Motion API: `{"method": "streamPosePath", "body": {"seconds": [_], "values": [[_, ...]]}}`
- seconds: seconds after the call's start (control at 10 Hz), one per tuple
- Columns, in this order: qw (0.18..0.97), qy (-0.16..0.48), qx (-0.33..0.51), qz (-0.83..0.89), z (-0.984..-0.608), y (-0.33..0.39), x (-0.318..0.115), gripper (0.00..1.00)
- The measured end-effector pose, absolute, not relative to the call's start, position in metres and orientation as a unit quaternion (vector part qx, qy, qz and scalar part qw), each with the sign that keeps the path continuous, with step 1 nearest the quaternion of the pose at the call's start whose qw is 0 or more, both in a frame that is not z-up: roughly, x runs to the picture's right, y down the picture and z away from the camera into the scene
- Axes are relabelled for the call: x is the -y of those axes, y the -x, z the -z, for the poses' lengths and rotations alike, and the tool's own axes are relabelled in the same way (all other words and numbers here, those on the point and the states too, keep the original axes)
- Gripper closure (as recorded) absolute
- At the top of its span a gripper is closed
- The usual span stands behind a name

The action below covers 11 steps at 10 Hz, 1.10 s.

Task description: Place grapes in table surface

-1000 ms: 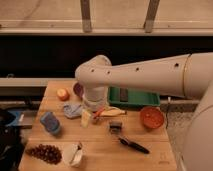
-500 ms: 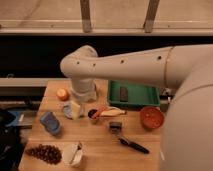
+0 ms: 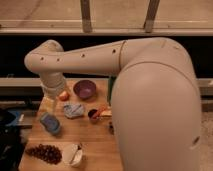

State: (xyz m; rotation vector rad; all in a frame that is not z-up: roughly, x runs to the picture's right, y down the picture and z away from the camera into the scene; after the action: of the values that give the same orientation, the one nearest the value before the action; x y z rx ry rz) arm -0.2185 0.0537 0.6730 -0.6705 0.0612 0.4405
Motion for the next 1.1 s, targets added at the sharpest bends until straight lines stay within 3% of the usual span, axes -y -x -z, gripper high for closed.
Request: {"method": "streamPosePath", "body": {"seconds": [0.5, 1.1], "values": [[0.931, 0.335, -0.018, -0.147, -0.661, 0.259, -0.101, 0.20], [0.927, 0.345, -0.031, -0.147, -0.666, 0.258, -0.109, 0.20]]}}
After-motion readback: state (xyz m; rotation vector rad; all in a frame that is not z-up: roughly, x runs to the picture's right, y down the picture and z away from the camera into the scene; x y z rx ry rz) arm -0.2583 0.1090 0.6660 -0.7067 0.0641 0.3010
